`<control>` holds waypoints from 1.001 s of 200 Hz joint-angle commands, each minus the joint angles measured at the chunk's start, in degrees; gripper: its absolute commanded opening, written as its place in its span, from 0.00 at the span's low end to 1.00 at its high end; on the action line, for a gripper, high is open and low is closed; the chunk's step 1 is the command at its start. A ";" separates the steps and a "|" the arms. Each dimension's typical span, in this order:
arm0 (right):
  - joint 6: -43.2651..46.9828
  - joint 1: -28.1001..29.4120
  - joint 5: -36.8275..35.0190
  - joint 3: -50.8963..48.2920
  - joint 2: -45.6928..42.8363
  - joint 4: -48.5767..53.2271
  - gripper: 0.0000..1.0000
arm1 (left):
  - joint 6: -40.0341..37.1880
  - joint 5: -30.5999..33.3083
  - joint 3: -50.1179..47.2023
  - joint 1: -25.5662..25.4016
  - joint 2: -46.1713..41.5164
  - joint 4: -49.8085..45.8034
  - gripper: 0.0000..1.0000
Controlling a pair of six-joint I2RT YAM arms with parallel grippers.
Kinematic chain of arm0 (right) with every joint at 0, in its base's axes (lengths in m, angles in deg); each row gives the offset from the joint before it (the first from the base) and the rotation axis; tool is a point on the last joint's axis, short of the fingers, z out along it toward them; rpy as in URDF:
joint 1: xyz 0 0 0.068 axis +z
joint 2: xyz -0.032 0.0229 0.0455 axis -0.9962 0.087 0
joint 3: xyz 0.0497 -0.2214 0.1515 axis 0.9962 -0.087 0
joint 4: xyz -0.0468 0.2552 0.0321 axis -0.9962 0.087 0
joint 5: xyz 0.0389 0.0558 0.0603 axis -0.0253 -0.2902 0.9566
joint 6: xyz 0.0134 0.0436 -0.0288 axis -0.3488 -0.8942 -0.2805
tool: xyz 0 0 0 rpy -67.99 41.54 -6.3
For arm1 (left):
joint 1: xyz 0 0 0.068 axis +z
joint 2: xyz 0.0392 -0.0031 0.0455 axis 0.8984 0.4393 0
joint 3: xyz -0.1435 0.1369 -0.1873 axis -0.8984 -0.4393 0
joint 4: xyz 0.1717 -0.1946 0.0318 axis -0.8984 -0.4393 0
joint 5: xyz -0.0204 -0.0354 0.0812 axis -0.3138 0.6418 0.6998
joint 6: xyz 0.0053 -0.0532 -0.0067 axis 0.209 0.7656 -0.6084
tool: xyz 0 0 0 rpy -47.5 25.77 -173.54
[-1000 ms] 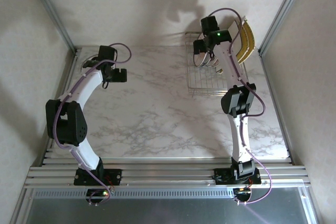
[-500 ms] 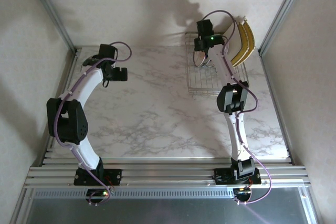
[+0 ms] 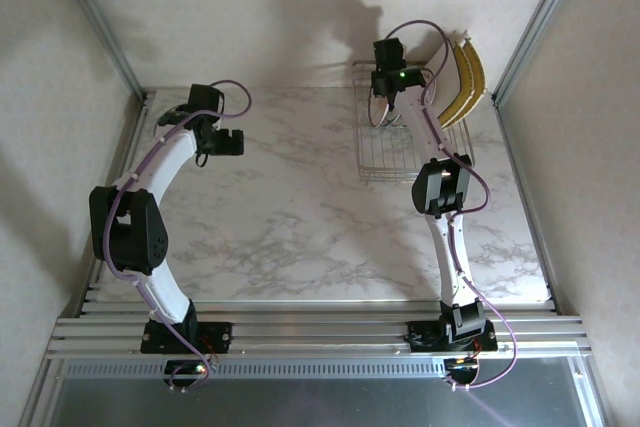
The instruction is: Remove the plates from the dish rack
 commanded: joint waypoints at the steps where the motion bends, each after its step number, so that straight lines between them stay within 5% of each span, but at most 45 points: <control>1: -0.99 0.72 -1.10 1.70 0.40 -0.34 0.09 | -1.01 -0.84 1.72 -0.02 0.66 -1.74 1.00; 23: -1.38 0.86 -1.32 1.62 -0.74 0.44 0.00 | -0.75 -1.02 1.44 -0.06 0.40 -1.53 1.00; 200: 3.64 4.52 -9.15 0.73 -17.33 7.32 0.00 | 0.02 -2.33 -2.42 -0.06 -1.16 1.81 1.00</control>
